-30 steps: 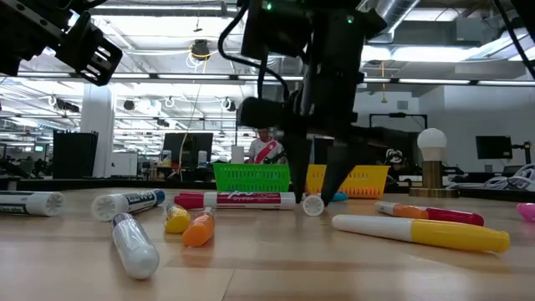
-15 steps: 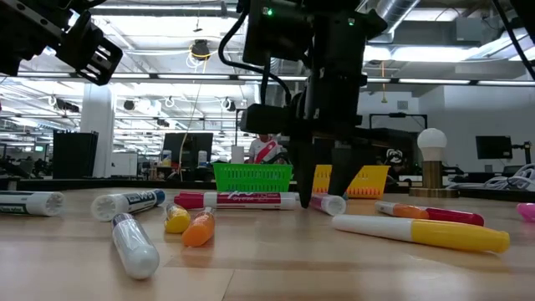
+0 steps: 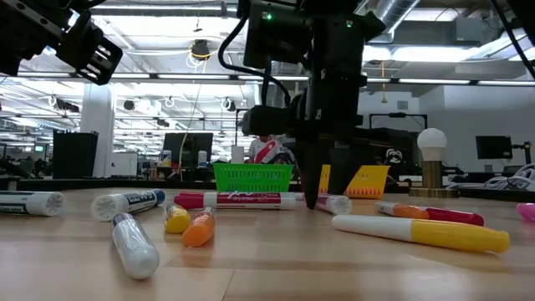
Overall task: Pick & Place Markers
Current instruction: Put the pink marker pen into the red bin
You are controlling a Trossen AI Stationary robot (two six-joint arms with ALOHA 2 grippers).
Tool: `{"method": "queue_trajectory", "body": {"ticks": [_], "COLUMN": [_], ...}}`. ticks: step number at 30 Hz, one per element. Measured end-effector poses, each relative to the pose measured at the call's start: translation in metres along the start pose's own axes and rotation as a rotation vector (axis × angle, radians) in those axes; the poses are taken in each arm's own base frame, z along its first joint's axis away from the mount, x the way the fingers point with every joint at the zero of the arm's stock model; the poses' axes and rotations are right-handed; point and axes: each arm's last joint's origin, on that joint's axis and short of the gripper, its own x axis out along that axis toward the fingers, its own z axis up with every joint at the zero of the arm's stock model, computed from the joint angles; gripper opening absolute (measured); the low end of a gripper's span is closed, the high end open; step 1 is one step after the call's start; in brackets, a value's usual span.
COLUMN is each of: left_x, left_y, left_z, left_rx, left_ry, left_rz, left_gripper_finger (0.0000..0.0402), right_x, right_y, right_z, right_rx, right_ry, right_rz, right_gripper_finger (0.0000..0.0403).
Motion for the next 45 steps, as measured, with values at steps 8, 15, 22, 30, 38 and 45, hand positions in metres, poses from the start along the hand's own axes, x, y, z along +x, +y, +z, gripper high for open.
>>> {"method": "queue_trajectory", "body": {"ticks": [8, 15, 22, 30, 38, 45], "left_x": [0.0, 0.0, 0.0, 0.0, 0.0, 0.001], "left_y": [0.0, 0.0, 0.0, 0.0, 0.0, 0.0], "left_z": [0.0, 0.0, 0.0, 0.0, -0.001, 0.0], "left_rx": [0.0, 0.0, 0.0, 0.0, -0.001, 0.0], "left_ry": [0.0, 0.0, -0.001, 0.001, 0.005, 0.003], "left_rz": [0.0, 0.0, 0.0, 0.0, 0.001, 0.001], "left_gripper_finger": [0.0242, 0.0242, 0.0242, 0.0242, 0.0242, 0.0242], "right_x": [0.0, 0.0, -0.008, -0.041, -0.097, -0.149], "right_y": [-0.001, -0.001, -0.001, 0.004, -0.012, -0.046], "right_z": [0.003, 0.003, 0.008, 0.014, 0.024, 0.043], "right_rx": [-0.004, 0.016, 0.024, -0.002, -0.012, -0.048], "right_ry": [0.002, -0.002, -0.035, -0.044, -0.121, -0.24], "right_rz": [-0.004, -0.004, -0.01, 0.03, 0.046, 0.026], "right_gripper_finger": [0.0065, 0.0065, 0.0064, 0.0062, 0.0062, 0.0062]}}
